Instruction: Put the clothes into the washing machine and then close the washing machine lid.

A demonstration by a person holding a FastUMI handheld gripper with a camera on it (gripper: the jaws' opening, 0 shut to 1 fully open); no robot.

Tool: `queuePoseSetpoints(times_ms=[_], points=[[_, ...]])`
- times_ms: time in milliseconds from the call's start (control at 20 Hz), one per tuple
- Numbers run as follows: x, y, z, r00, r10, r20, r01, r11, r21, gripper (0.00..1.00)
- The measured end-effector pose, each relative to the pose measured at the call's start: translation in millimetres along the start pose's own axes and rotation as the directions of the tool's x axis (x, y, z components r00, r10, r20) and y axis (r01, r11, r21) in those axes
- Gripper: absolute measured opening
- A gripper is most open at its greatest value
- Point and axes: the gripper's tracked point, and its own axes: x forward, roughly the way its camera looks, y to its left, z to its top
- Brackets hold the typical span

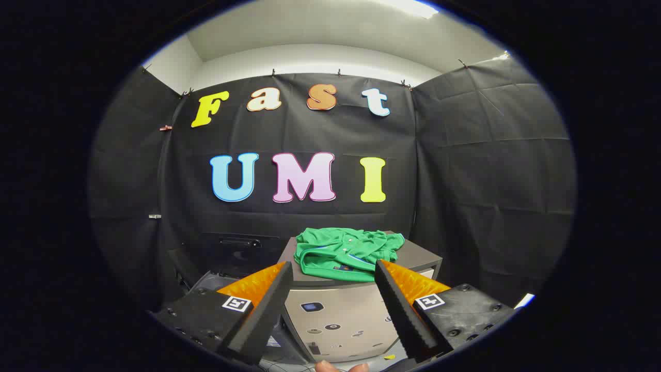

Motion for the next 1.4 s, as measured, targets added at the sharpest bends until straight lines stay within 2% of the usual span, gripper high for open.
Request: queuePoseSetpoints(times_ms=[1400], points=[[4.6,3.6,0.2,1.0,-0.001,-0.004,0.0,1.0,-0.01,0.99]])
